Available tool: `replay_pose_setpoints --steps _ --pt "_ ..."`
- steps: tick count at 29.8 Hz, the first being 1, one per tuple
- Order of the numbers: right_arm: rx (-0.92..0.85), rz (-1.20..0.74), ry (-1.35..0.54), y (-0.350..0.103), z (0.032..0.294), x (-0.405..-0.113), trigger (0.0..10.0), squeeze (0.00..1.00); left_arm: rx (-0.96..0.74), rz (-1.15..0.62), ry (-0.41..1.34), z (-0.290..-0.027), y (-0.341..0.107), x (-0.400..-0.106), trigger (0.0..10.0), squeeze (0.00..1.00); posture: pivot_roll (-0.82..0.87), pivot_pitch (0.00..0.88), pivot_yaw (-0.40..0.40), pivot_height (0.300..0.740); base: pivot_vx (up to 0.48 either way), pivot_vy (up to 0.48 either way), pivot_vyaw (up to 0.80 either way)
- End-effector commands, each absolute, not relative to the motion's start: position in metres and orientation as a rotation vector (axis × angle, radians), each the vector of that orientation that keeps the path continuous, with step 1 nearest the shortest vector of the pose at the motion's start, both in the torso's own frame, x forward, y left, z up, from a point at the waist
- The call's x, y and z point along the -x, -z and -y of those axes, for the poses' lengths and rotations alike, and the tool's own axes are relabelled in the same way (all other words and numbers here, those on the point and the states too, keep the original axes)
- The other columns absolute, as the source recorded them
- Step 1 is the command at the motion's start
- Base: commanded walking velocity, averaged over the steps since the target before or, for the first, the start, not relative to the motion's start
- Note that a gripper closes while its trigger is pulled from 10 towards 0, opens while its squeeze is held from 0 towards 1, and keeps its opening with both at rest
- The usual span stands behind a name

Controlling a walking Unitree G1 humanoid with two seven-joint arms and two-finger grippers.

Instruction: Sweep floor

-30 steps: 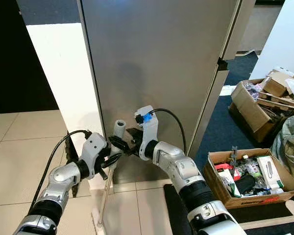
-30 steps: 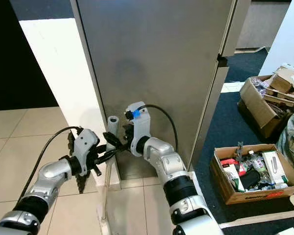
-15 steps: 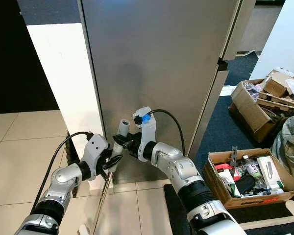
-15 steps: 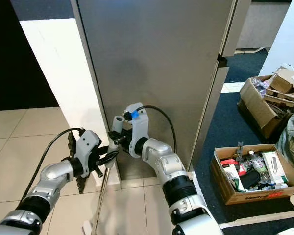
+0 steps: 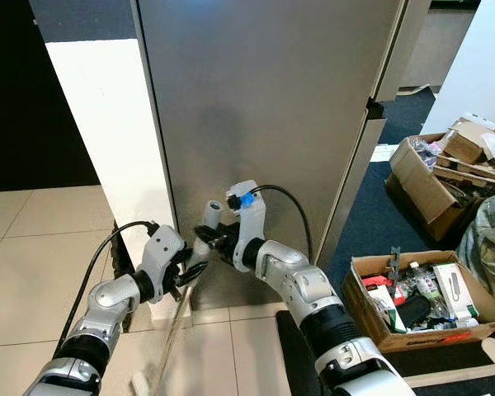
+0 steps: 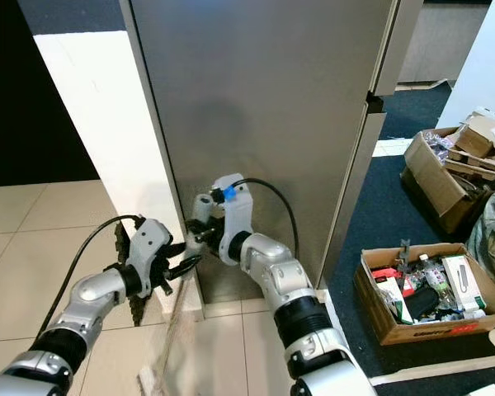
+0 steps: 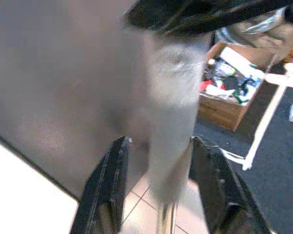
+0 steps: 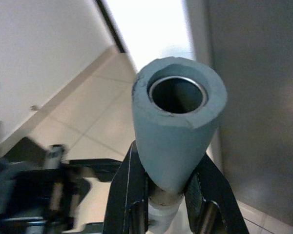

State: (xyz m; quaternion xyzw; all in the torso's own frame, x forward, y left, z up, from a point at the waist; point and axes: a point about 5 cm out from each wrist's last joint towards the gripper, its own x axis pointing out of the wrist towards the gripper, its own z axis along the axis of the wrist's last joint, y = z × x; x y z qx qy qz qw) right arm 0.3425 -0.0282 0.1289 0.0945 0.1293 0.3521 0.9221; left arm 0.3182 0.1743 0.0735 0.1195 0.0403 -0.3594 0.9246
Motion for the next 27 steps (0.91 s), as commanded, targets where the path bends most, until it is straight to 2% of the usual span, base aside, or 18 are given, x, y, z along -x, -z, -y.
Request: replay_pose_setpoints --steps 1,3,7,9,10,12,13,14,15,17,19,21,23,24,27 --pt "-0.170 -0.203 -0.682 -0.141 0.031 -0.350 0.0 0.00 -0.213 -0.083 0.675 -0.181 -0.075 -0.322 10.0 1.00 0.01 0.000 0.014 0.740 0.000 0.000 0.00" --pt "-0.152 -0.202 -0.628 -0.138 0.041 -0.354 0.0 0.00 -0.176 -0.082 0.631 -0.186 -0.075 -0.323 10.0 1.00 0.01 0.000 0.014 0.740 0.000 0.000 0.00" --pt "-0.152 -0.202 -0.628 -0.138 0.041 -0.354 0.0 0.00 -0.176 -0.082 0.631 -0.186 -0.075 -0.323 10.0 1.00 0.01 0.000 0.014 0.740 0.000 0.000 0.00" --pt "-0.130 -0.203 -0.578 -0.136 0.051 -0.356 0.0 0.00 -0.138 -0.079 0.579 -0.192 -0.076 -0.324 10.0 1.00 0.01 0.000 0.019 0.740 0.000 0.000 0.00" --pt "-0.118 -0.206 -0.513 -0.134 0.065 -0.360 0.0 0.00 -0.091 -0.077 0.522 -0.200 -0.076 -0.324 10.0 1.00 0.01 0.000 0.019 0.740 0.000 0.000 0.00" --pt "-0.118 -0.206 -0.513 -0.134 0.065 -0.360 0.0 0.00 -0.091 -0.077 0.522 -0.200 -0.076 -0.324 10.0 1.00 0.01 0.000 0.019 0.740 0.000 0.000 0.00" --pt "-0.115 -0.210 -0.454 -0.132 0.078 -0.363 0.0 0.00 -0.044 -0.077 0.460 -0.210 -0.076 -0.324 10.0 1.00 0.01 0.000 0.021 0.740 0.000 0.000 0.00" --pt "-0.115 -0.210 -0.454 -0.132 0.078 -0.363 0.0 0.00 -0.044 -0.077 0.460 -0.210 -0.076 -0.324 10.0 1.00 0.01 0.000 0.021 0.740 0.000 0.000 0.00" --pt "-0.106 -0.216 -0.385 -0.130 0.093 -0.365 0.0 0.00 0.001 -0.085 0.390 -0.221 -0.074 -0.323 10.0 1.00 0.01 0.000 0.021 0.740 0.000 0.000 0.00" --pt "-0.101 -0.219 -0.341 -0.128 0.103 -0.367 0.0 0.00 0.027 -0.091 0.347 -0.228 -0.073 -0.321 10.0 1.00 0.01 0.000 0.021 0.740 0.000 0.000 0.00" --pt "-0.083 -0.235 -0.271 -0.123 0.120 -0.367 0.0 0.00 0.049 -0.169 0.198 -0.246 -0.058 -0.313 10.0 1.00 0.01 0.000 0.021 0.740 0.000 0.000 0.00" --pt "-0.083 -0.235 -0.271 -0.123 0.120 -0.367 0.0 0.00 0.049 -0.169 0.198 -0.246 -0.058 -0.313 10.0 1.00 0.01 0.000 0.021 0.740 0.000 0.000 0.00" --pt "-0.084 -0.245 -0.230 -0.117 0.130 -0.367 0.0 0.00 0.052 -0.264 0.075 -0.257 -0.041 -0.302 10.0 1.00 0.00 0.000 0.026 0.740 0.000 0.000 -0.40" --pt "-0.089 -0.248 -0.217 -0.114 0.133 -0.365 0.0 0.00 0.069 -0.322 0.014 -0.262 -0.030 -0.293 10.0 0.00 0.00 0.000 0.026 0.740 0.000 0.000 -0.80" --pt "-0.089 -0.248 -0.217 -0.114 0.133 -0.365 0.0 0.00 0.069 -0.322 0.014 -0.262 -0.030 -0.293 10.0 0.00 0.00 0.000 0.026 0.740 0.000 0.000 -0.80"
